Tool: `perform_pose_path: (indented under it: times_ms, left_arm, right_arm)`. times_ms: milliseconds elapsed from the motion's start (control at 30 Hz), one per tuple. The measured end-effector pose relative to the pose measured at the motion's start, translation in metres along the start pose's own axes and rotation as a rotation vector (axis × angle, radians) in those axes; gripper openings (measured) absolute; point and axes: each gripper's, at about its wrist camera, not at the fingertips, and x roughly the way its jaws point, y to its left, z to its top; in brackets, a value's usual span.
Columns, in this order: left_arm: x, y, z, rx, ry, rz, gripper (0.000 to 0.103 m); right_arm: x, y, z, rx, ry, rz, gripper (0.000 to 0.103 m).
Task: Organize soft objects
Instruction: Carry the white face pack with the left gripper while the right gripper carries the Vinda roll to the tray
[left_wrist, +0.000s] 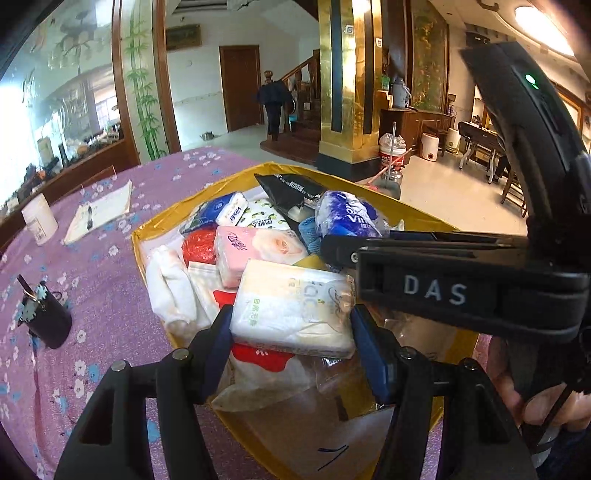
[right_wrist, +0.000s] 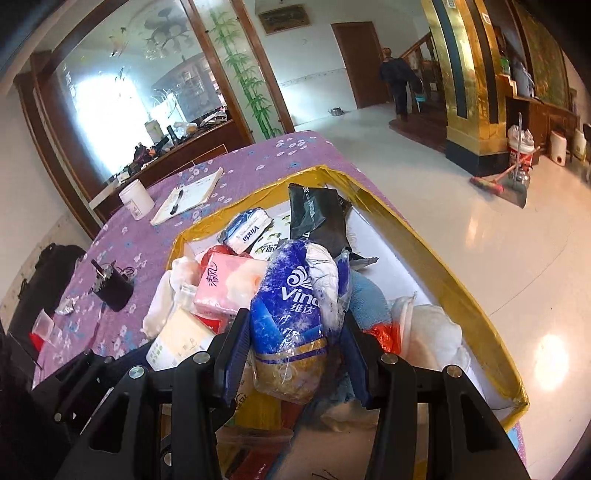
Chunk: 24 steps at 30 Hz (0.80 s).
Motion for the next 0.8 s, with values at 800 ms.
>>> perform_pose_path:
  times_ms: [800]
  left_arm:
    - [-0.009, -0.012, -0.002, 0.048, -0.056, 0.034, 0.068]
  right_arm:
    - [-0.008, 0.01, -0.011, -0.109, -0.009, -0.077, 0.055]
